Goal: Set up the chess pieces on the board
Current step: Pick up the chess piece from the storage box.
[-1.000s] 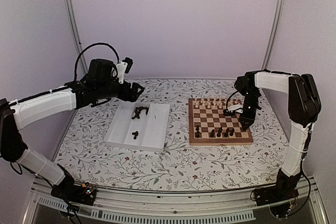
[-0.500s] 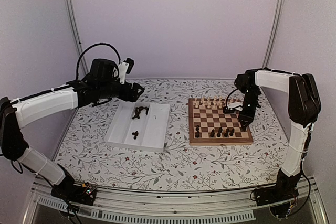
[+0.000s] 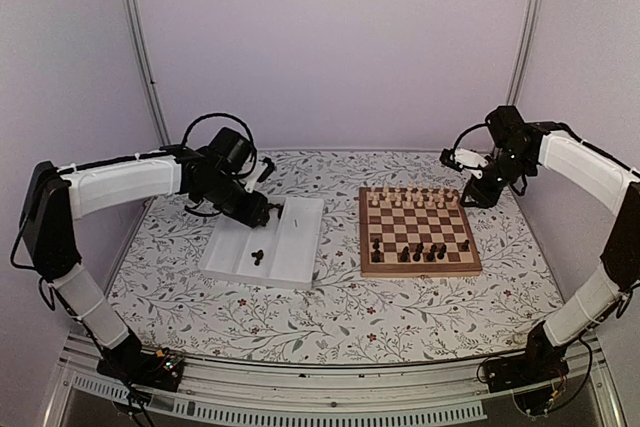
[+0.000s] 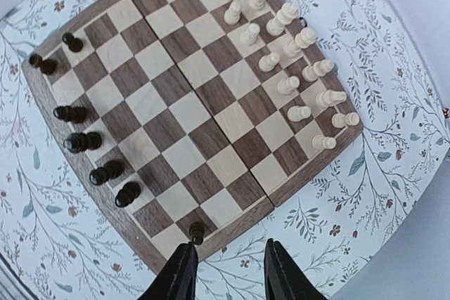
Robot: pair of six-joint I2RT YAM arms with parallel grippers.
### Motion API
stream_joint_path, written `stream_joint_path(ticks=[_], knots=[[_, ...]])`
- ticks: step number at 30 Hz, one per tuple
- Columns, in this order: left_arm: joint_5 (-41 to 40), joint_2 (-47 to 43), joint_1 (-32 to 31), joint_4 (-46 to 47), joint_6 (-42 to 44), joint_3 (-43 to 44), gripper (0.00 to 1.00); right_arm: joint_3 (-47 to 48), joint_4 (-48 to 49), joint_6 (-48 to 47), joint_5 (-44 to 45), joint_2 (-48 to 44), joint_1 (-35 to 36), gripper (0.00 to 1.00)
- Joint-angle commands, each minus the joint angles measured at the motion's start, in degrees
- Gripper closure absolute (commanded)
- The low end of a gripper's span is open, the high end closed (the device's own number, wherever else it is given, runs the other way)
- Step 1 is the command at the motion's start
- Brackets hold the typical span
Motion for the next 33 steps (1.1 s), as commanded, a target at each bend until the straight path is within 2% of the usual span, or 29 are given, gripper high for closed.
stream_joint_path(ticks=[1,8,12,33], knots=[[3.0,2.3,-2.2,-11.8,-2.4,2.8,0.60,-6.7,17.8,7.2,-6.5,-4.2,-0.7,0.65],[2.0,4.1,-4.4,-14.4,-5.1,1.0,0.64,-13.6,28.1,13.0,-15.7,-6.0,-0.8,0.65],[0.0,6.0,-4.8,-14.6,-5.2,0.6,0.64,-16.3,30.5,14.4,-19.0,-6.3,-0.8,0.65],[-5.5,15.1,-4.3,-10.9,-3.7,0.2,0.74,-19.1,32.1,13.6,-19.7,-9.1,-0.7,0.65]])
